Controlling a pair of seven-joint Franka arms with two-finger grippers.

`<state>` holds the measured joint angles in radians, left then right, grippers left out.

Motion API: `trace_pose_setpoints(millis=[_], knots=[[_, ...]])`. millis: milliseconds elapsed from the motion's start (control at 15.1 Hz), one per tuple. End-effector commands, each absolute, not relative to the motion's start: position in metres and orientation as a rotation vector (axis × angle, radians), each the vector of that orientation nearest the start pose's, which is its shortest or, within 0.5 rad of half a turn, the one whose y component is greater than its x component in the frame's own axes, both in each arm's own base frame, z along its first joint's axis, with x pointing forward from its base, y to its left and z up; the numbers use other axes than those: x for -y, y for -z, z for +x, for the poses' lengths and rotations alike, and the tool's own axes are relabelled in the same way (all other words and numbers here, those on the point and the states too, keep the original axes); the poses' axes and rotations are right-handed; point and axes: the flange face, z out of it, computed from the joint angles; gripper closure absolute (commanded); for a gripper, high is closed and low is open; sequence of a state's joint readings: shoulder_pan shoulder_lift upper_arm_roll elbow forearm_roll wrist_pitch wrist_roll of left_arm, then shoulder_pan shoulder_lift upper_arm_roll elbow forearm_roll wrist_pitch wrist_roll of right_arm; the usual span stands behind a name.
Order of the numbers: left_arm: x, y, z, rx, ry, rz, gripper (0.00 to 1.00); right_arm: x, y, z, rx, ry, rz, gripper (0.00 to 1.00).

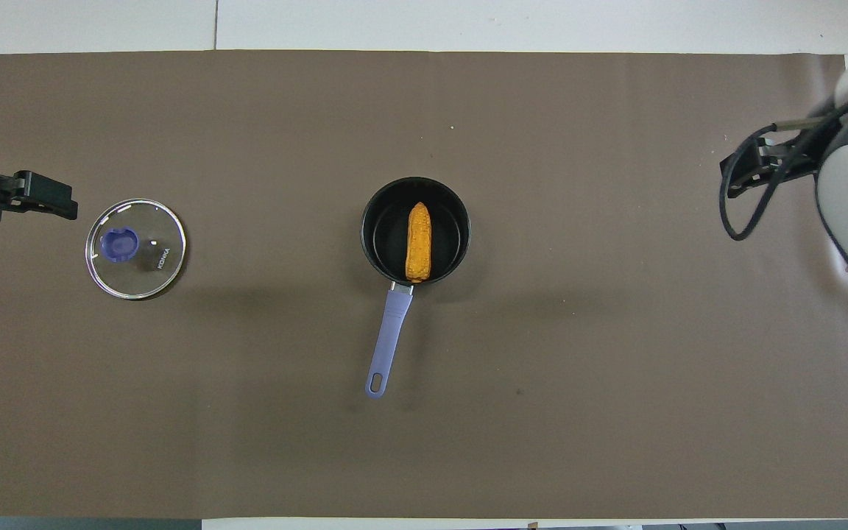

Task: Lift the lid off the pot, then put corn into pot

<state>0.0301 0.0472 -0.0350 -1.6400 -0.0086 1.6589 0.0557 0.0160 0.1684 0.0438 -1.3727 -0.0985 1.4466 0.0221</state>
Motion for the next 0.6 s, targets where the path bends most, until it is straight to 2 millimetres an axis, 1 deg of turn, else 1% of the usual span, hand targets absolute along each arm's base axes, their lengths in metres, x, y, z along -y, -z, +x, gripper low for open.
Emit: trace_pose_setpoints(millis=[0,66,132,199,265,331,397,463,529], knots=[[0.003,-0.573,0.547,-0.083,-0.123,-3.127,0.0,-0.015,-0.592,0.565,0.075,-0.217,-3.229,0.0],[0.005,-0.565,0.54,-0.088,-0.144,-3.125,0.0,-0.008,-0.587,0.567,0.052,-0.225,-3.228,0.0],[0.004,-0.558,0.534,-0.096,-0.161,-3.123,0.0,-0.007,-0.586,0.565,0.047,-0.223,-3.228,0.0],[0.005,-0.558,0.533,-0.105,-0.159,-3.123,0.0,-0.009,-0.59,0.559,0.059,-0.221,-3.229,0.0],[0.004,-0.559,0.535,-0.103,-0.152,-3.122,0.0,-0.006,-0.593,0.551,0.052,-0.219,-3.229,0.0],[0.012,-0.562,0.539,-0.12,-0.139,-3.118,0.0,-0.009,-0.589,0.544,0.063,-0.233,-3.228,0.0],[0.021,-0.573,0.542,-0.139,-0.115,-3.117,0.0,-0.002,-0.589,0.54,0.053,-0.232,-3.227,0.0],[0.023,-0.577,0.546,-0.134,-0.101,-3.119,0.0,-0.003,-0.592,0.547,0.036,-0.165,-3.206,0.0],[0.031,-0.582,0.548,-0.131,-0.086,-3.121,0.0,0.001,-0.59,0.549,0.008,-0.165,-3.164,0.0]])
